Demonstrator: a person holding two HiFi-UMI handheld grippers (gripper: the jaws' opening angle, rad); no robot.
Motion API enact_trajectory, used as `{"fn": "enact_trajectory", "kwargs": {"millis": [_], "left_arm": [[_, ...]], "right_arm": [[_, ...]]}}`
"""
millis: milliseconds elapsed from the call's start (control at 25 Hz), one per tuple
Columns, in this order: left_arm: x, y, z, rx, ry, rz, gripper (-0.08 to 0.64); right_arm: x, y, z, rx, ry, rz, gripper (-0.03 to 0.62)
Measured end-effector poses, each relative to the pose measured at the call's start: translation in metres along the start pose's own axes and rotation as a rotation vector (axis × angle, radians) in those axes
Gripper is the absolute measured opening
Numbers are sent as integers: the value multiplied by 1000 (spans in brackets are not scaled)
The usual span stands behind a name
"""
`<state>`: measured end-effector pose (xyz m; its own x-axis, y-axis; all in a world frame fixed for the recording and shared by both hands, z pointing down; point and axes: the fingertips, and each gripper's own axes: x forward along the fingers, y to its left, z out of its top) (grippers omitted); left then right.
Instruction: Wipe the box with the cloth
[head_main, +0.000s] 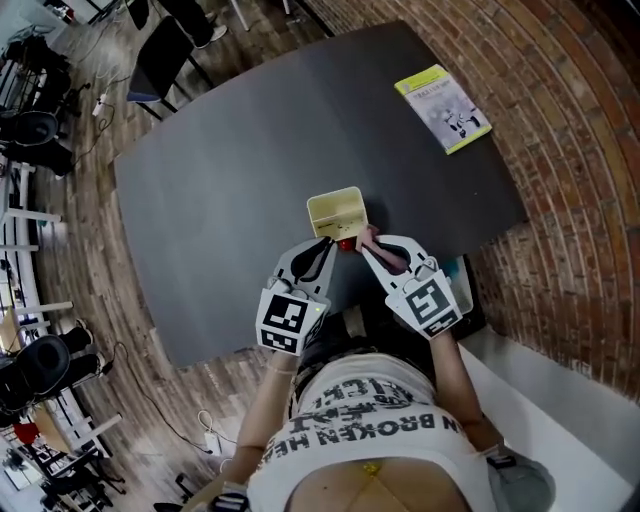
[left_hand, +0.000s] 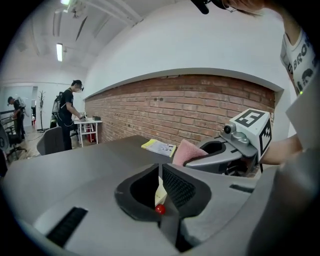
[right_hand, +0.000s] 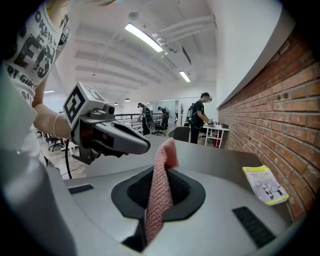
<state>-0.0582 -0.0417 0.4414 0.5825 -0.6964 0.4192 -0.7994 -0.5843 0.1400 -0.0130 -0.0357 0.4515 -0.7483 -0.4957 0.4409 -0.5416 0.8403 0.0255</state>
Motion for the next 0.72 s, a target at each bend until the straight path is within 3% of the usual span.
{"fn": "enact_trajectory", "kwargs": {"millis": [280,440,560,720], "left_arm": [[31,2,-44,49,152,-97,11],[47,2,-64,97,234,-154,83],[60,0,-85,202,317,-194,112],[72,-3,-119,413,483,-259,152]], "right_arm": [[25,-3,-41,42,58,3,17],[38,-3,-66,50,109,-3,17],[46,-1,-84,35,162,-3,17],[54,1,-106,1,238,16,17]]}}
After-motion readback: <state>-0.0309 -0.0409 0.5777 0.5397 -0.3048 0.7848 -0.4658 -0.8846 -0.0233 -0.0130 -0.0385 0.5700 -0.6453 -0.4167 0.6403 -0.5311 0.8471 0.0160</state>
